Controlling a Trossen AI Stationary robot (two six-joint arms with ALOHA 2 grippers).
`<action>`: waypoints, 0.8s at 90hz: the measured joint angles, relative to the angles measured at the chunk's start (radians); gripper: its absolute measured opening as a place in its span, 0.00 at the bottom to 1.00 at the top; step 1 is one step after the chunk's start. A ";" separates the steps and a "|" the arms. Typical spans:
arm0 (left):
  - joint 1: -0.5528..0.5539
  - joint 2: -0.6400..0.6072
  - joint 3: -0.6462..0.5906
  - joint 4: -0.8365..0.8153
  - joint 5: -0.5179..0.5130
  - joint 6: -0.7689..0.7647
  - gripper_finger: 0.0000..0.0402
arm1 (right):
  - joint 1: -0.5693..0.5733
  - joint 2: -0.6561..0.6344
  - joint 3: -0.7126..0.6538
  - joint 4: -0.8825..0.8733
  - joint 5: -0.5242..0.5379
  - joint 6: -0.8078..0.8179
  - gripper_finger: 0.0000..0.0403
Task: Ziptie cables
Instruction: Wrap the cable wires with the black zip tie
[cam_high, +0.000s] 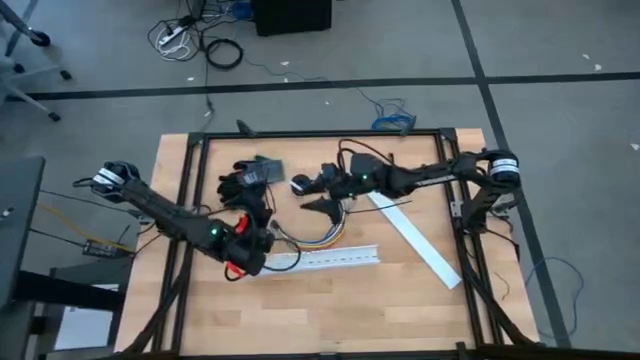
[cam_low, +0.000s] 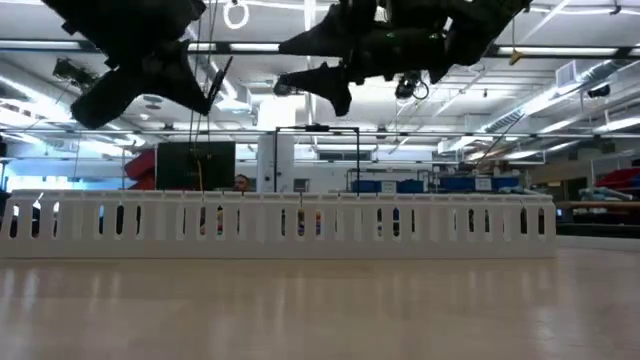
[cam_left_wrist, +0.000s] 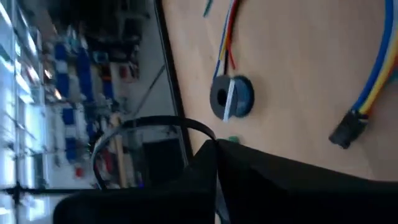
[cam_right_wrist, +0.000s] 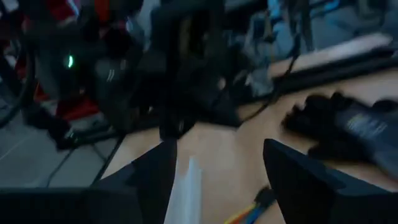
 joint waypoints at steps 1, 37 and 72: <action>-0.001 0.002 0.000 0.006 0.000 0.007 0.00 | -0.003 0.000 0.000 0.008 -0.001 -0.003 0.58; -0.001 0.028 0.001 0.367 0.022 0.217 0.00 | -0.018 -0.002 0.000 0.122 -0.009 -0.281 0.56; 0.023 0.032 0.002 0.501 0.069 0.288 0.00 | -0.018 -0.002 -0.001 0.173 -0.006 -0.312 0.55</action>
